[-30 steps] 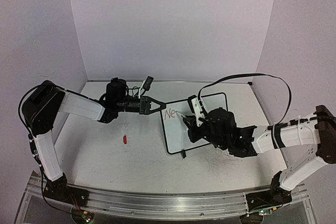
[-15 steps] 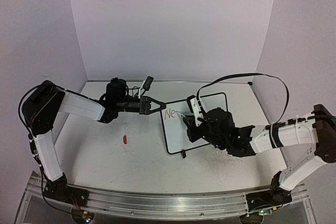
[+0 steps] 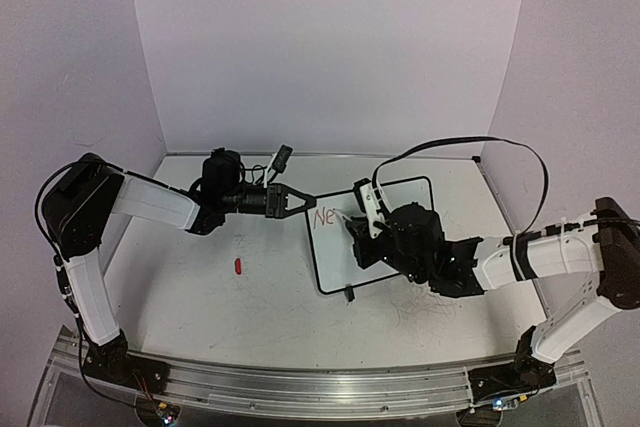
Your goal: Write a sentence on the whiteboard
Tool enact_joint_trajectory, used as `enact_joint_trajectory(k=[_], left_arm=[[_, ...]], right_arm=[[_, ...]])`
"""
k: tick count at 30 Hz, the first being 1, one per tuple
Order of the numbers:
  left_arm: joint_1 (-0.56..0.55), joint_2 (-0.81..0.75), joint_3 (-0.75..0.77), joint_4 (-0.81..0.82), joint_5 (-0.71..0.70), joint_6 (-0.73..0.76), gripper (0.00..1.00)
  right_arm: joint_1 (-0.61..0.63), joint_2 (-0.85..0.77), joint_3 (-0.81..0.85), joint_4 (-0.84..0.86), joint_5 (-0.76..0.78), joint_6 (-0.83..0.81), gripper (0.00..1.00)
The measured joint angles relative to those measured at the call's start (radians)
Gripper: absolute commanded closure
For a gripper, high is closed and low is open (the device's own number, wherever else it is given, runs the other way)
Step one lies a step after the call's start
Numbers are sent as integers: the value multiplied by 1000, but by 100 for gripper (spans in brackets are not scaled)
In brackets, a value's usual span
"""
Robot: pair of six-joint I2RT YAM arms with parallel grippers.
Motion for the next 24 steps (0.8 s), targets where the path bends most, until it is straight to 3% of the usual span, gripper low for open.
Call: enact_joint_trajectory(k=[24], left_arm=[[0,0,0,-1,-1,0,100]], right_arm=[[1,-9,-27,-10,-1,49,100]])
